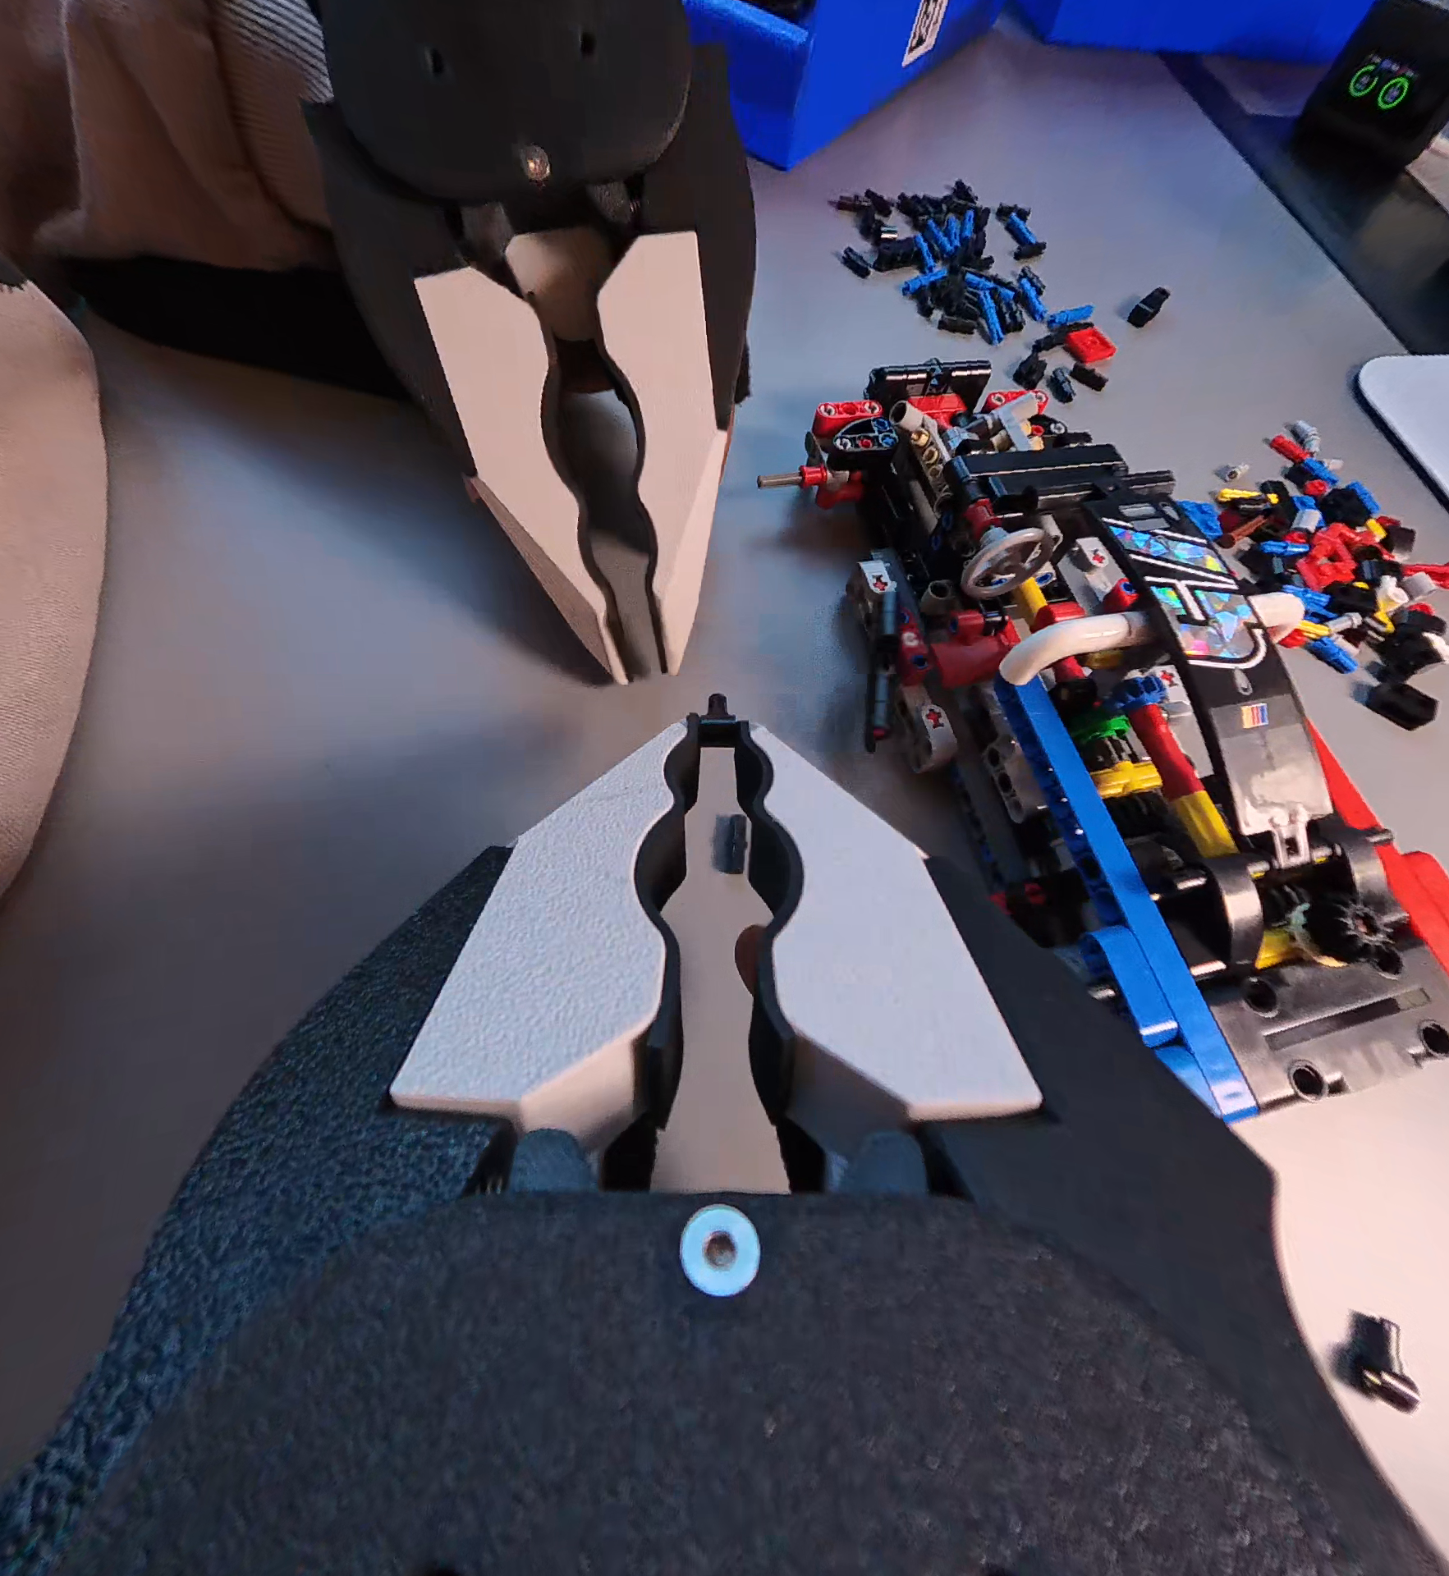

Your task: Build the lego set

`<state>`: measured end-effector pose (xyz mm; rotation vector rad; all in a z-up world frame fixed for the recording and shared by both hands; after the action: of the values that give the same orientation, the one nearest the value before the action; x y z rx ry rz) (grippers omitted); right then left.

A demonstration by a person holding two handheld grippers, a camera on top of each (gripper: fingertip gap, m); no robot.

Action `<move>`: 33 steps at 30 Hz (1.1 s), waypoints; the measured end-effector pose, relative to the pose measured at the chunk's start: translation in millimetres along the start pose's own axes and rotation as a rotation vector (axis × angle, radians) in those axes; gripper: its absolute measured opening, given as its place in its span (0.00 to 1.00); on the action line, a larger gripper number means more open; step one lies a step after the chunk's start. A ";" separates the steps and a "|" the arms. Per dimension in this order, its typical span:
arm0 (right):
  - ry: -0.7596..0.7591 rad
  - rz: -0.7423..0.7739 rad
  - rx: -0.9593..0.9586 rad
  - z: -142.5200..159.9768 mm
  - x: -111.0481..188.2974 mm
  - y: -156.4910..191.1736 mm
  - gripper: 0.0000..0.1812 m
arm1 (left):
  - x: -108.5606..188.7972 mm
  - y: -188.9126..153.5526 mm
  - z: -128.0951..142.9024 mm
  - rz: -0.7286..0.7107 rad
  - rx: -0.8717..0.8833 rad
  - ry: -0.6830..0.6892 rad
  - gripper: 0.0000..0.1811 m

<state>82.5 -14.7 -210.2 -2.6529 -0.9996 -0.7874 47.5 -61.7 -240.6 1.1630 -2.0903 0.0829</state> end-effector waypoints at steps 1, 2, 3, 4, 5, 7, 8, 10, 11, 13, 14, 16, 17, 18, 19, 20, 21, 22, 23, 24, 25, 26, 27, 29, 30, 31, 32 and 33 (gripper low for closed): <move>0.007 0.005 -0.001 1.3 0.3 -0.9 0.03 | 0.1 2.4 0.0 -0.009 0.012 0.000 0.04; 0.008 0.009 -0.004 1.9 0.7 -1.7 0.03 | 0.4 7.3 -0.6 -0.030 0.033 -0.004 0.04; 0.006 0.009 -0.008 2.0 1.2 -2.4 0.03 | 0.9 13.9 -1.5 -0.054 0.058 -0.011 0.04; 0.004 0.012 -0.012 2.0 2.0 -3.3 0.03 | 1.1 23.2 -1.8 -0.091 0.091 -0.012 0.04; 0.002 0.018 -0.016 2.1 3.1 -4.8 0.03 | 1.0 32.4 -1.6 -0.124 0.126 -0.006 0.05; 0.004 0.033 -0.027 3.7 5.4 -7.9 0.03 | -0.3 42.4 -5.1 -0.145 0.167 -0.008 0.10; 0.001 0.038 -0.029 4.0 6.4 -8.8 0.03 | -2.2 43.3 -6.0 -0.141 0.159 0.002 0.13; -0.008 0.043 -0.029 3.4 7.8 -9.2 0.03 | -8.2 40.3 -2.9 -0.124 0.090 0.049 0.16; -0.008 0.045 -0.029 3.4 8.1 -9.2 0.03 | -11.7 39.5 1.1 -0.121 0.050 0.083 0.18; -0.005 0.046 -0.025 3.5 7.9 -8.9 0.03 | -14.6 39.0 1.7 -0.102 0.027 0.099 0.19; -0.003 0.046 -0.022 3.7 7.7 -8.4 0.03 | -14.8 39.4 2.7 -0.089 0.028 0.114 0.18; 0.001 0.047 -0.014 3.7 7.2 -7.5 0.03 | -13.3 38.2 5.1 -0.059 0.021 0.137 0.15; 0.003 0.046 -0.010 3.7 7.1 -6.9 0.03 | -11.6 36.8 6.4 -0.041 0.021 0.150 0.14; 0.003 0.045 -0.006 3.6 6.8 -6.3 0.03 | -9.5 35.1 8.0 -0.023 0.024 0.164 0.13; 0.003 0.043 -0.004 3.4 6.8 -5.7 0.03 | -6.5 31.1 9.3 0.009 0.027 0.173 0.13; 0.001 0.042 -0.002 3.1 6.9 -5.4 0.03 | -3.5 26.6 10.0 0.038 0.028 0.172 0.12; -0.001 0.038 -0.002 2.7 6.8 -5.0 0.03 | -1.3 25.2 10.5 0.041 0.032 0.169 0.12; -0.004 0.033 -0.003 2.4 6.7 -4.4 0.03 | 0.1 25.4 11.1 0.030 0.036 0.166 0.13; -0.005 0.029 -0.004 2.3 6.5 -4.0 0.03 | 1.1 24.7 11.9 0.026 0.038 0.166 0.13; -0.005 0.027 -0.005 2.5 6.2 -4.1 0.03 | 0.9 24.6 11.8 0.015 0.042 0.162 0.14; -0.002 0.026 -0.007 2.9 5.8 -4.1 0.03 | -0.3 24.1 11.0 0.006 0.051 0.157 0.14; 0.000 0.025 -0.008 3.1 5.5 -4.0 0.03 | -2.2 22.4 9.8 0.008 0.067 0.155 0.15; 0.001 0.024 -0.007 3.2 5.4 -3.9 0.03 | -4.1 21.2 8.3 0.011 0.089 0.157 0.15; -0.002 0.025 -0.006 2.9 5.8 -3.7 0.03 | -7.0 21.8 6.5 0.009 0.123 0.170 0.15; -0.006 0.025 -0.005 2.4 6.3 -3.7 0.03 | -7.5 22.1 6.3 0.009 0.130 0.177 0.15; -0.009 0.025 -0.004 1.9 6.8 -3.6 0.03 | -7.7 22.5 6.4 0.011 0.138 0.182 0.15; -0.011 0.025 -0.003 1.5 7.1 -3.5 0.03 | -8.0 22.9 6.6 0.016 0.155 0.185 0.15; -0.012 0.024 -0.003 1.5 7.0 -3.3 0.03 | -8.4 23.0 6.8 0.026 0.177 0.185 0.15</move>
<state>85.3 -7.8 -207.6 -2.6696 -0.9684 -0.7700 29.0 -44.8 -244.4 1.1840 -1.9642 0.3801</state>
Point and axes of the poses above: each gripper's, where its closed fingertips meet, x back along the fingers, z out of its underside, y = z × x across the jaws, the point moved 2 cm from there along x, back along the fingers, and after that the axes turned 12 degrees about -z, right-handed, at the moved point
